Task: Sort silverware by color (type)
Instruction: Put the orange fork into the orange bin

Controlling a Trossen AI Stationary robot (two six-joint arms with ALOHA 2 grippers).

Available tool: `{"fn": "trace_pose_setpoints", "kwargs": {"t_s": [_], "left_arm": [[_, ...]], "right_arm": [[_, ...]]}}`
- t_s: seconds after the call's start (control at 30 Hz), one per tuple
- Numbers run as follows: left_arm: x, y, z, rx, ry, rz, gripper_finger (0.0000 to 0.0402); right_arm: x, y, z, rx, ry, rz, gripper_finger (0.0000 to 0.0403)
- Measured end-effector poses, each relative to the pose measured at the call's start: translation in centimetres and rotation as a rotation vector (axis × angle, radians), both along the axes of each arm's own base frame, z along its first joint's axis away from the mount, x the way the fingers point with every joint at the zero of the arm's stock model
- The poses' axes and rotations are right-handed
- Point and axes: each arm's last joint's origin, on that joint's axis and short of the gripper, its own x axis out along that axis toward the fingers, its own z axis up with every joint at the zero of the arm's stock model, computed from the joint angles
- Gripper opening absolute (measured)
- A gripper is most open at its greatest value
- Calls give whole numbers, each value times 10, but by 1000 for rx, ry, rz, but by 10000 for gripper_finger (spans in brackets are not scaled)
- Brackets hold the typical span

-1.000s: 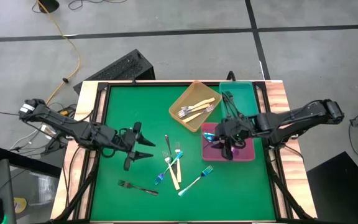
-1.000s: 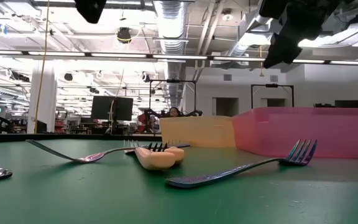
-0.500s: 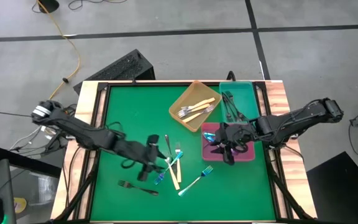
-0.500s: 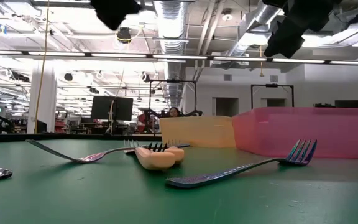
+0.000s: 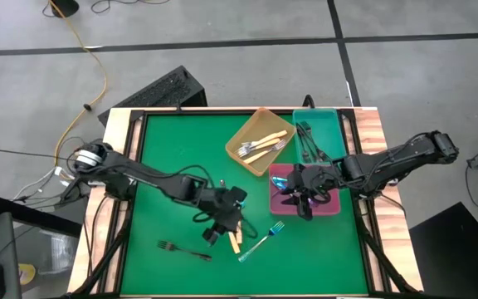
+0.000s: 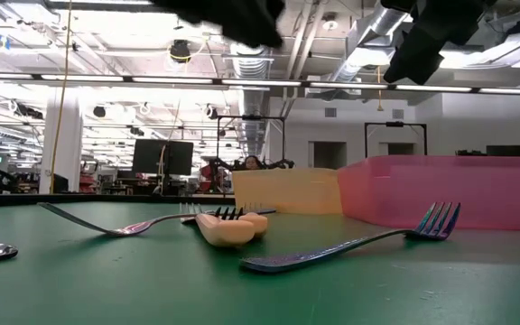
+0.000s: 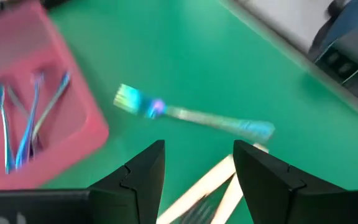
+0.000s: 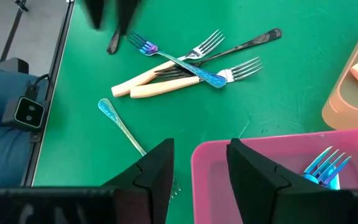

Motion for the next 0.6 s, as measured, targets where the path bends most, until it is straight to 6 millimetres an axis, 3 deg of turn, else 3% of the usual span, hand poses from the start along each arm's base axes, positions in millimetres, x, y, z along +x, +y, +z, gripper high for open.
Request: {"fn": "trace_pose_setpoints", "kwargs": {"t_s": [0.13, 0.27, 0.37, 0.53, 0.6], "left_arm": [[5, 11, -26, 15, 144, 22, 176], [-3, -1, -50, 21, 321, -37, 176], [-9, -12, -53, 14, 364, -43, 176], [-9, -25, -45, 68, 257, 3, 174], [-12, -26, -52, 71, 259, -23, 165]], "right_arm": [[0, 0, 0, -1, 0, 1, 171], [0, 0, 0, -11, 1, 10, 171], [0, 0, 0, -26, 0, 23, 171], [0, -1, 0, -31, 0, 23, 171], [0, -1, 0, -28, 1, 20, 171]]}}
